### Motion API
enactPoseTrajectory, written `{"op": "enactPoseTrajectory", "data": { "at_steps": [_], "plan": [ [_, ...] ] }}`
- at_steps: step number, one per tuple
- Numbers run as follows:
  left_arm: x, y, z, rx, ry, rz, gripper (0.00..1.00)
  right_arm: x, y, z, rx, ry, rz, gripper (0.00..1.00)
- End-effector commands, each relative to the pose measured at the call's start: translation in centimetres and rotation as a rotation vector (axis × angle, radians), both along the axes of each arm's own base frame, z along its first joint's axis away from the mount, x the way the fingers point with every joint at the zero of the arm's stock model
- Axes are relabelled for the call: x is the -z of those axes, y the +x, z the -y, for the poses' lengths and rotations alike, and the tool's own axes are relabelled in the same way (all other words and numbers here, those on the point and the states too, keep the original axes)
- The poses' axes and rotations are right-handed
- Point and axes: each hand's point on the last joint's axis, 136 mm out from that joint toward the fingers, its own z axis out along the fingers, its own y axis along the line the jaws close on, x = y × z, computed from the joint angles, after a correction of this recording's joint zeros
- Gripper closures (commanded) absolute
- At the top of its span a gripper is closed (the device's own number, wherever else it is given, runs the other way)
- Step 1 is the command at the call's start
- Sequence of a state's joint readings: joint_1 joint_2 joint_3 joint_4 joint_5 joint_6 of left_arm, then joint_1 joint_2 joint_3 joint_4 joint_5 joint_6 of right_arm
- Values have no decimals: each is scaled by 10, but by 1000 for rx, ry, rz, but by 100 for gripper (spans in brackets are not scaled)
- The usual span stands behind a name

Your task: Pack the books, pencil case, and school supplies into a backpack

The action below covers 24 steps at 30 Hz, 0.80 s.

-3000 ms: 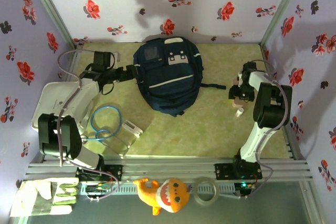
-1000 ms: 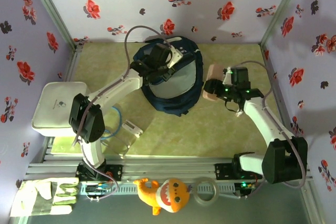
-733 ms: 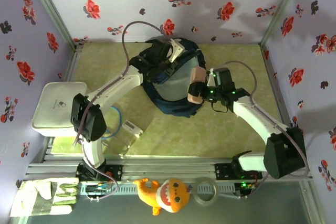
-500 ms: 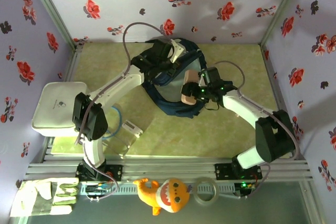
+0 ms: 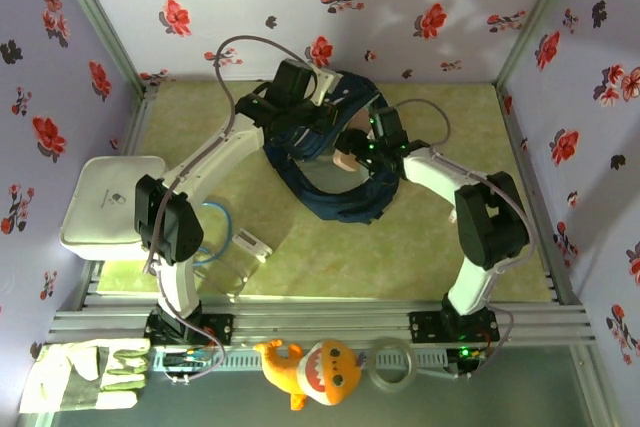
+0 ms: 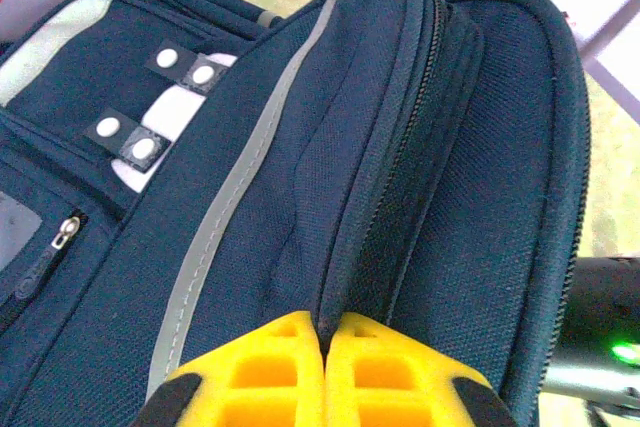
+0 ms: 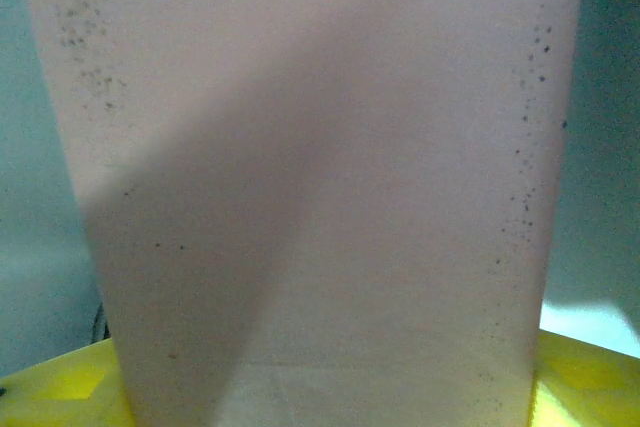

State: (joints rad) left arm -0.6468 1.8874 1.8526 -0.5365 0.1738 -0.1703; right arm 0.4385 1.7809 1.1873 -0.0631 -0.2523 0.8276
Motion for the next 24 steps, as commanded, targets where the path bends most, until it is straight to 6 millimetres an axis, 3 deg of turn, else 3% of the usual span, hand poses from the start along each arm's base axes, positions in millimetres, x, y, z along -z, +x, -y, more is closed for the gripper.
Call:
{"op": "enactPoseTrajectory", "data": {
  "at_steps": [1, 4, 7, 11, 18, 24],
  "plan": [
    [-66, 6, 15, 21, -190, 79, 100, -23, 36, -12, 46, 67, 93, 34],
    [-69, 10, 13, 4, -212, 68, 100, -21, 54, -26, 44, 123, 94, 31],
    [-72, 16, 9, -17, -230, 63, 100, -25, 68, -36, 56, 188, 119, 18],
    [-72, 20, 4, -33, -242, 55, 100, -33, 69, -38, 64, 242, 158, 8],
    [-66, 22, 5, -22, -249, 41, 100, -21, 52, -31, 73, 241, 129, 13],
    [-64, 22, 6, -17, -258, 32, 100, -18, 48, -33, 75, 261, 132, 34]
  ]
}}
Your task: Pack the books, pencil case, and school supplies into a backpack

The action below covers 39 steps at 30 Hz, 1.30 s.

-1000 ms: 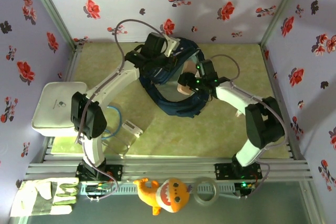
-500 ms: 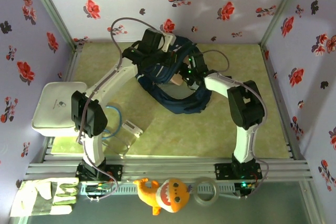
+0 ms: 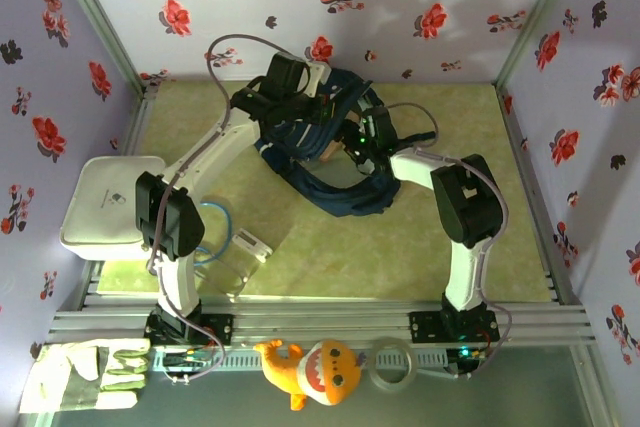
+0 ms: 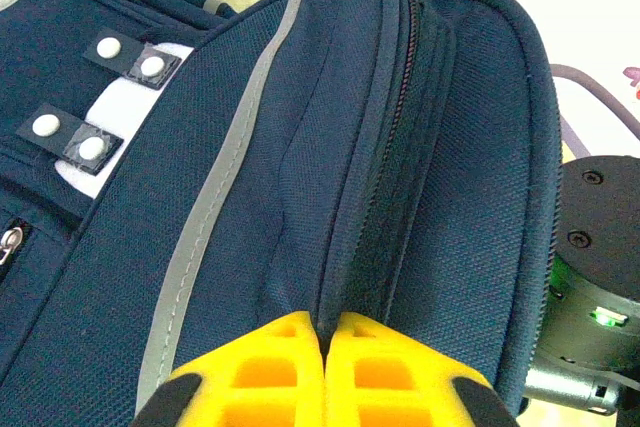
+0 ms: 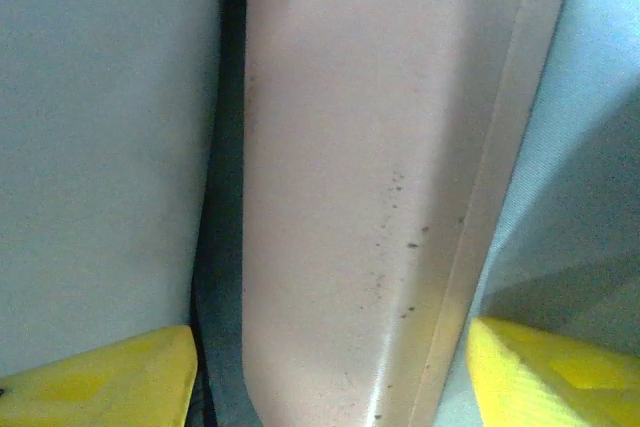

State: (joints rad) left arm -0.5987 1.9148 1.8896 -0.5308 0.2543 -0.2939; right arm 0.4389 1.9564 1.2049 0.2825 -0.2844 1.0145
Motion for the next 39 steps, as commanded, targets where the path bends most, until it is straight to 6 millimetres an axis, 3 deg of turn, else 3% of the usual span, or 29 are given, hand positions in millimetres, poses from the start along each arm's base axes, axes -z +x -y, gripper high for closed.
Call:
{"op": "enactPoseTrajectory", "data": {
  "at_steps": [1, 8, 12, 15, 19, 23, 25, 26, 32, 35, 39],
  "plan": [
    [-59, 8, 12, 27, -146, 130, 100, -30, 4, -6, -1, 51, 77, 39],
    [-56, 6, 13, 36, -149, 119, 100, -23, 23, -21, -4, 79, 75, 61],
    [-52, 9, 11, 21, -155, 102, 100, -29, 36, -31, -14, 114, 102, 65],
    [-47, 12, 9, 16, -159, 84, 100, -33, 36, -26, -11, 110, 109, 64],
    [-39, 13, 10, 21, -169, 53, 100, -51, 16, 1, 27, 94, 136, 58],
    [-24, 11, 18, 51, -185, 12, 100, -60, -20, 41, 91, 22, 126, 49],
    [-14, 8, 22, 70, -199, -24, 100, -55, -44, 69, 159, -41, 91, 46],
    [-8, 7, 24, 76, -203, -41, 97, -56, -55, 82, 192, -68, 93, 43],
    [16, 6, 18, 43, -213, -100, 57, -65, -109, 164, 436, -302, 52, 33],
    [25, 13, -1, -22, -244, -135, 46, -75, -120, 176, 444, -359, 69, 31],
    [49, 24, -44, -157, -299, -194, 42, -81, -121, 160, 347, -371, 79, 29]
  ]
}}
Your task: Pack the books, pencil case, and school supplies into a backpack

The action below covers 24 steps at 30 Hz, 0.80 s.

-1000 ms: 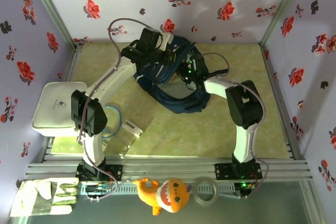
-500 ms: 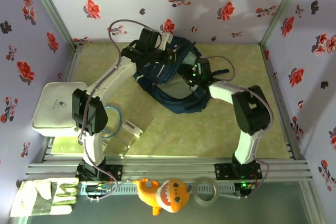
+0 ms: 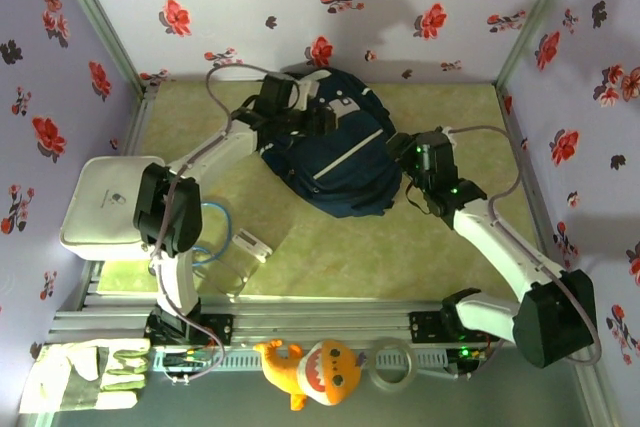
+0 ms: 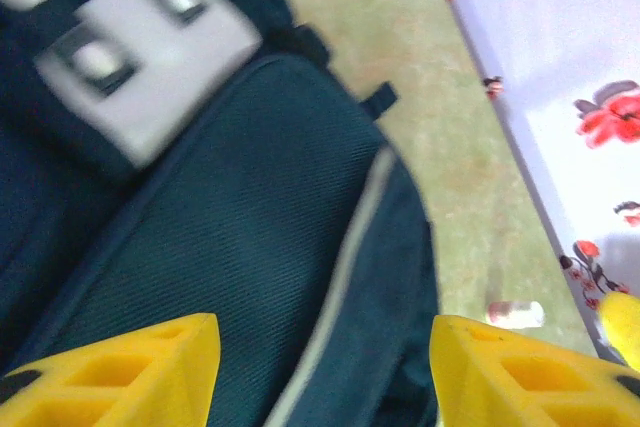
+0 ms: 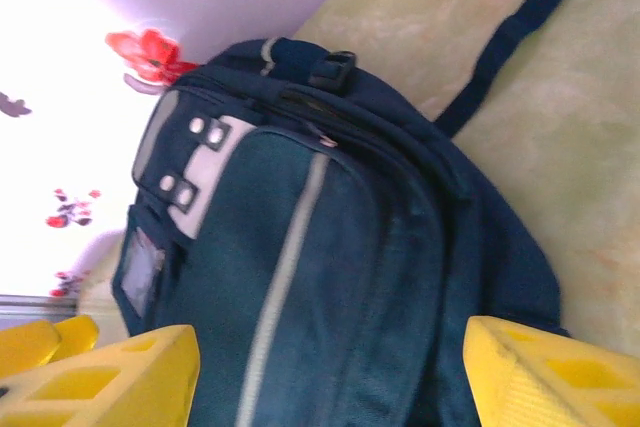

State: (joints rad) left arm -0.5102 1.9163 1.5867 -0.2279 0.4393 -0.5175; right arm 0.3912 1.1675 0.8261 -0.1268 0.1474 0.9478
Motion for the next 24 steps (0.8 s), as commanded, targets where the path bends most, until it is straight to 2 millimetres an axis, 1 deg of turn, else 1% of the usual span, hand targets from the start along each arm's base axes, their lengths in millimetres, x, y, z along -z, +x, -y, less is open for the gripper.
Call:
{"op": "enactPoseTrajectory", "data": {
  "at_steps": [1, 2, 4, 5, 7, 8, 10, 13, 16, 20, 24],
  "plan": [
    [-10, 16, -44, -146, -102, -19, 42, 14, -6, -1, -43, -111, -71, 28],
    [-2, 17, -57, -186, -110, -44, 41, 13, -6, -7, -65, -116, -70, 27],
    [24, 17, -86, -275, -126, -111, 41, 17, -5, -19, -102, -125, -87, 26],
    [32, 17, -97, -307, -133, -132, 42, 20, -4, -24, -115, -123, -95, 26],
    [49, 12, -113, -358, -147, -177, 43, 27, -2, -35, -133, -112, -112, 26],
    [54, 11, -117, -370, -152, -186, 43, 30, -1, -40, -142, -106, -117, 26],
    [63, 7, -121, -378, -149, -200, 44, 35, 2, -52, -166, -92, -124, 26],
    [70, 6, -117, -359, -161, -220, 46, 42, 4, -70, -213, -77, -144, 27],
    [77, 8, -112, -348, -182, -240, 48, 51, 4, -82, -232, -74, -164, 28],
    [86, 10, -107, -344, -203, -274, 52, 59, 5, -87, -234, -61, -173, 28],
    [97, 9, -106, -353, -200, -309, 52, 60, 11, -92, -257, -84, -168, 28]
  ]
}}
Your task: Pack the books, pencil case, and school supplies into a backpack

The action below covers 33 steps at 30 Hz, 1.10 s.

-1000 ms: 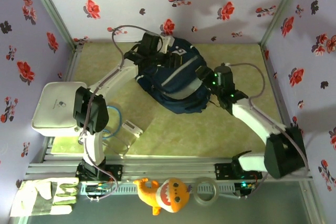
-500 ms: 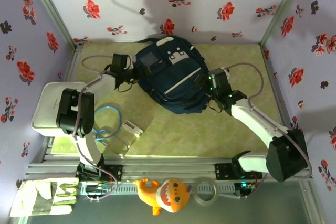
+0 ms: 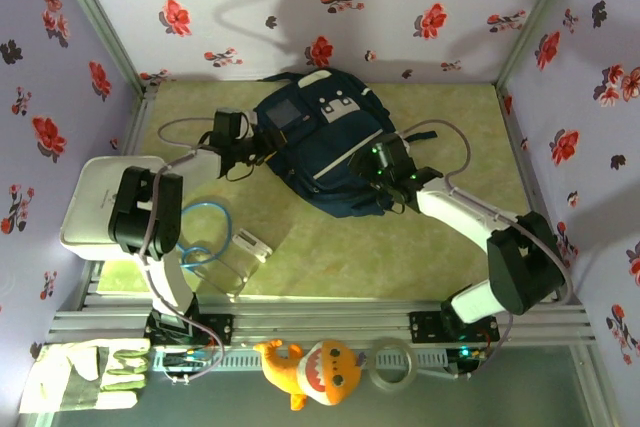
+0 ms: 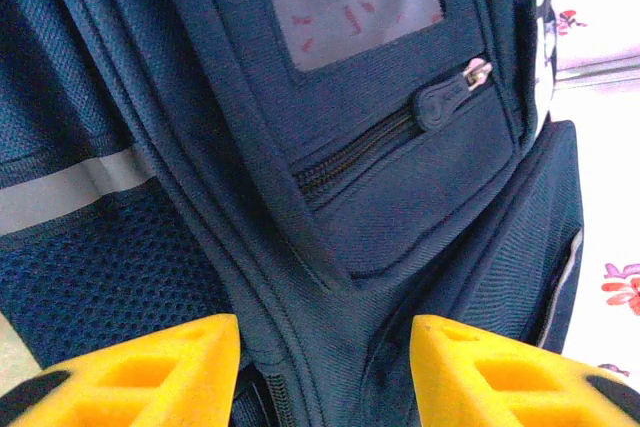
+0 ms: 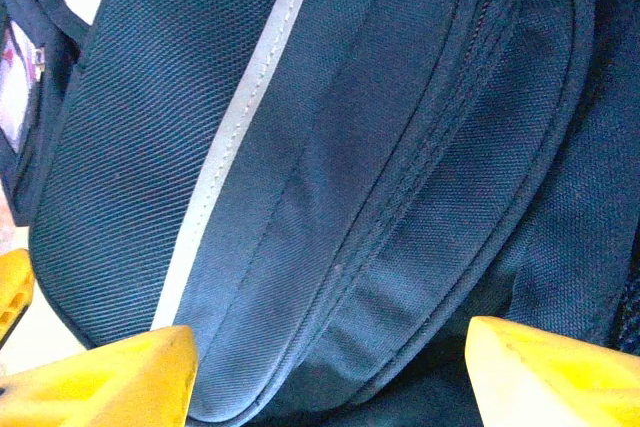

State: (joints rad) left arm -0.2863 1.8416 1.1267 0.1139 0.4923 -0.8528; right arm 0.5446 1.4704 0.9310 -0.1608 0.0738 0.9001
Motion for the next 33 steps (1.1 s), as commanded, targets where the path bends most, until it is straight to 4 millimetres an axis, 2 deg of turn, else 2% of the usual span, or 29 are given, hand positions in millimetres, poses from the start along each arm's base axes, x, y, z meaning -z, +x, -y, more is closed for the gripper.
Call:
{"op": "enactPoseTrajectory", "data": {
  "at_steps": [1, 5, 9, 15, 20, 25, 28, 30, 33],
  "plan": [
    [8, 2, 8, 7, -34, -26, 52, -15, 14, -12, -22, 19, 46, 28],
    [17, 1, 15, 19, -51, -50, 53, -9, 23, -16, -33, 7, 36, 29],
    [24, 2, 20, 19, -75, -71, 58, -4, 36, -18, -44, 9, 39, 30],
    [21, 10, 28, -3, -133, -67, 70, -4, 62, -20, -89, -28, 91, 34],
    [17, 10, 37, 3, -157, -72, 85, -1, 89, -11, -128, -78, 108, 36],
    [-1, 4, 55, 9, -211, -68, 100, -13, 119, -8, -207, -96, 172, 37],
    [-17, 0, 69, 0, -278, -67, 100, -21, 127, -2, -232, -154, 185, 36],
    [-28, -2, 76, -13, -329, -62, 100, -25, 125, 13, -195, -203, 163, 33],
    [-41, -5, 83, -36, -381, -56, 100, -38, 107, 40, -133, -294, 131, 26]
  ]
}}
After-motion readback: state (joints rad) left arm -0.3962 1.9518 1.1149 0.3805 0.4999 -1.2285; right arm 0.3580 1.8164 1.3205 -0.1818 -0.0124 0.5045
